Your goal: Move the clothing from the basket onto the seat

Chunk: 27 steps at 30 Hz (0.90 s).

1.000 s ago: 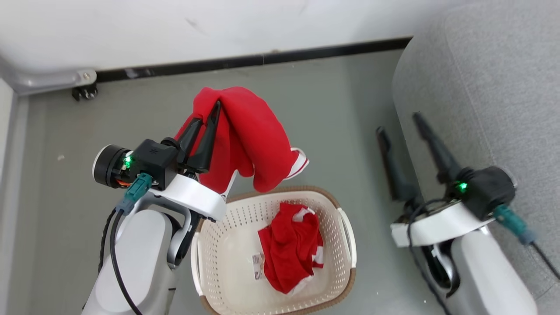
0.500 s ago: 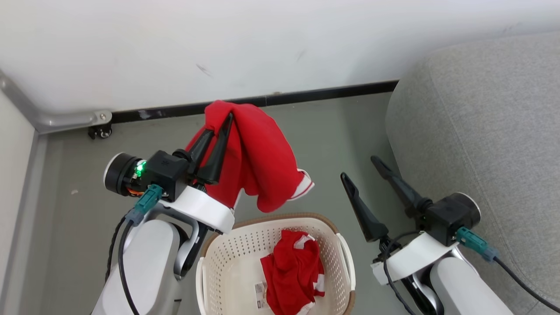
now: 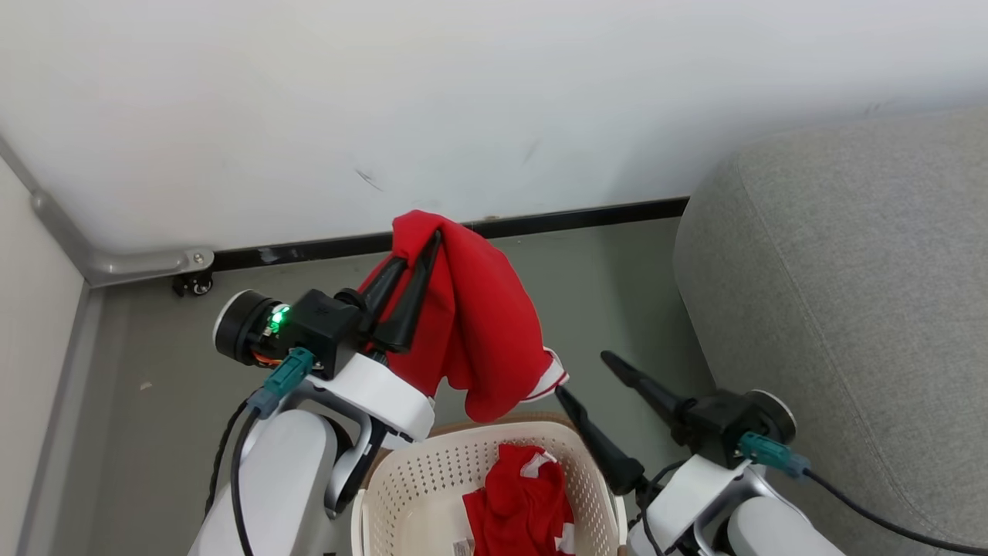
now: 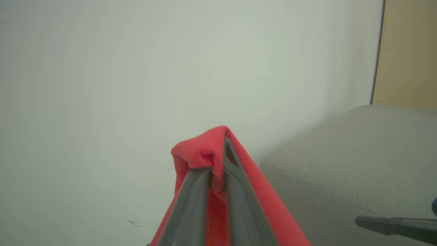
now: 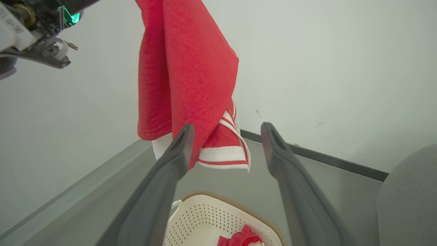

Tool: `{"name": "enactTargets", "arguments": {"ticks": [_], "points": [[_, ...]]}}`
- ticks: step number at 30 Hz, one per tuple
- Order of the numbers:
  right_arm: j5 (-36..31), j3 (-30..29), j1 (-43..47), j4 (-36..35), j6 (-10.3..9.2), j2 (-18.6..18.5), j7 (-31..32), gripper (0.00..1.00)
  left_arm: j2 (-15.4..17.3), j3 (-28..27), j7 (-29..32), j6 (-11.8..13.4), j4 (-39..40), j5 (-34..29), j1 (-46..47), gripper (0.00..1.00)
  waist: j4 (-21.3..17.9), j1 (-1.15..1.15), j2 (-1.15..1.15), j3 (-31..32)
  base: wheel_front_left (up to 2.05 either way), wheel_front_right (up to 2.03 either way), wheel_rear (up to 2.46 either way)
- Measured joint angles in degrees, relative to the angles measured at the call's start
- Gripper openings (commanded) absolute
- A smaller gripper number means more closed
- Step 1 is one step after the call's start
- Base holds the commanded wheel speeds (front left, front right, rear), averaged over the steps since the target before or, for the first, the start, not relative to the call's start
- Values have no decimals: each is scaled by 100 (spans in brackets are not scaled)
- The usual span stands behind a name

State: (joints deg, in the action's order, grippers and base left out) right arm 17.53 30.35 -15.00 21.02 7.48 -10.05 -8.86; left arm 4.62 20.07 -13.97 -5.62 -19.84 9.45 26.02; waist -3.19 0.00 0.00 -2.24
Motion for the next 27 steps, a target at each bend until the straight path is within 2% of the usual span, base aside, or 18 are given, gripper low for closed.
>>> {"name": "enactTargets", "arguments": {"ticks": [27], "points": [[554, 957, -813, 702, 1, -12, 458, 100, -109, 494, 447, -69, 394, 100, -112, 0, 289, 0, 0, 297, 0, 0, 0]]}}
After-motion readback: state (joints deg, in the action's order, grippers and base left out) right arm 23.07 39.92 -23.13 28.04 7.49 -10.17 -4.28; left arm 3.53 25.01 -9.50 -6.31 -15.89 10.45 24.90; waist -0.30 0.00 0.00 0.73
